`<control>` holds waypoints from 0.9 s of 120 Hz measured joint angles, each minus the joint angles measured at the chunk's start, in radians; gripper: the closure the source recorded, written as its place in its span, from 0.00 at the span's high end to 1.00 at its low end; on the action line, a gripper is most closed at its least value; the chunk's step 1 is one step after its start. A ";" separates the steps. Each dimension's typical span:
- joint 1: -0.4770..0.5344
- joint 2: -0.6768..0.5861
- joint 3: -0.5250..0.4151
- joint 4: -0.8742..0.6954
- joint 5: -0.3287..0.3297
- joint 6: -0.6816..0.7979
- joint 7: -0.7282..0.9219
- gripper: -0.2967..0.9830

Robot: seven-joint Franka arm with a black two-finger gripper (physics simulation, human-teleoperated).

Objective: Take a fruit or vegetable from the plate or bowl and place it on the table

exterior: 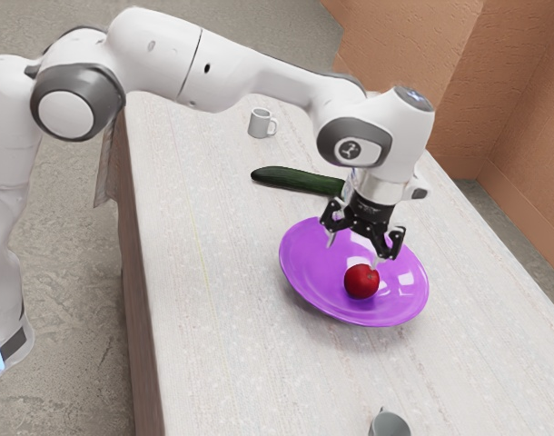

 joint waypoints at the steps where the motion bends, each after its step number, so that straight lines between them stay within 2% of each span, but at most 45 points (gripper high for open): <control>1: 0.000 0.002 -0.001 0.000 -0.001 0.001 -0.001 0.77; 108: 0.009 0.137 -0.012 0.034 -0.022 0.122 -0.025 0.77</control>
